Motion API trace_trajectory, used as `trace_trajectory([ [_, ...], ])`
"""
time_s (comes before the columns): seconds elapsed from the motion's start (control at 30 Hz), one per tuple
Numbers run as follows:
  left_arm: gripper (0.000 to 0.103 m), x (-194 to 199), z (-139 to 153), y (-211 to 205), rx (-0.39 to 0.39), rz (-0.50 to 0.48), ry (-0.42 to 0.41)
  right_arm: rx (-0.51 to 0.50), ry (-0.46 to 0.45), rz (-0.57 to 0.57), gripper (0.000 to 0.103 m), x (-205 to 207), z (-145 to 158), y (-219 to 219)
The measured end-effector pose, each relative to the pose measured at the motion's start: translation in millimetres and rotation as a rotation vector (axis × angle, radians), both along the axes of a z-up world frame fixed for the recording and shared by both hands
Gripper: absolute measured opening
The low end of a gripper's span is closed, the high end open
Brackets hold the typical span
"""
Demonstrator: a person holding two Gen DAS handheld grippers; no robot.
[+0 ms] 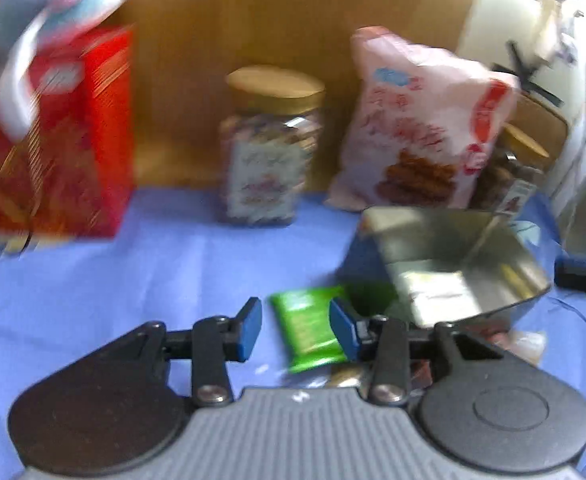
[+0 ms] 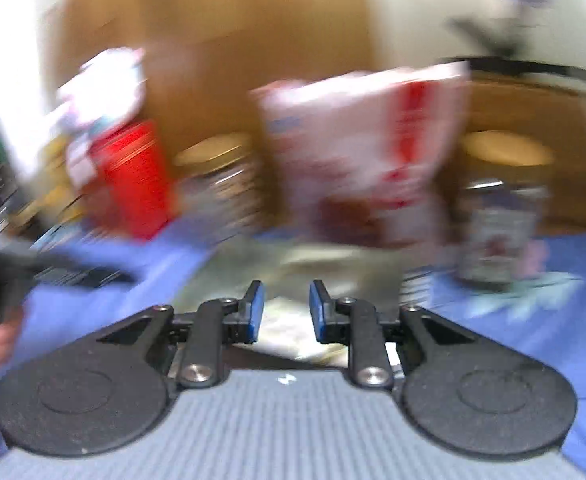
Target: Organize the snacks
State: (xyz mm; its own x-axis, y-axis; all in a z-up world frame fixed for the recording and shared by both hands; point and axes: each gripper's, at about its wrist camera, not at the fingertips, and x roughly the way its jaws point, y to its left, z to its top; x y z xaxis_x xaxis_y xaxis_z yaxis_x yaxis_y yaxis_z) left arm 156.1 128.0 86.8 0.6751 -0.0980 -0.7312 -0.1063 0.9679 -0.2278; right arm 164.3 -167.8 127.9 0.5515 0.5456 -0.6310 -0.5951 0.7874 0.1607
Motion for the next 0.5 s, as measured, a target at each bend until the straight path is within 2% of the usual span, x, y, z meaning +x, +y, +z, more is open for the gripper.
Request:
trace_trajectory([
  [0.1,0.038,-22.5,-24.5,27.0,-0.102,0.050,0.015,-0.060,0.065,0.136,0.028,-4.6,-10.5,62.9],
  [0.17,0.038,-44.8,-42.0,39.8,-0.121,0.076,0.012,-0.121,0.084,0.212,0.029,3.5,-16.4,106.2],
  [0.27,0.038,-83.8,-58.3,54.2,-0.150,0.096,-0.010,-0.197,0.166,0.257,0.029,25.3,-31.3,170.4],
  [0.37,0.038,-120.3,-63.3,62.1,-0.174,0.092,-0.059,-0.343,0.158,0.254,0.029,46.4,-52.8,224.2],
  [0.5,0.043,-157.9,-58.8,66.5,-0.170,0.091,-0.134,-0.486,0.252,0.152,0.029,91.8,-96.0,265.7],
])
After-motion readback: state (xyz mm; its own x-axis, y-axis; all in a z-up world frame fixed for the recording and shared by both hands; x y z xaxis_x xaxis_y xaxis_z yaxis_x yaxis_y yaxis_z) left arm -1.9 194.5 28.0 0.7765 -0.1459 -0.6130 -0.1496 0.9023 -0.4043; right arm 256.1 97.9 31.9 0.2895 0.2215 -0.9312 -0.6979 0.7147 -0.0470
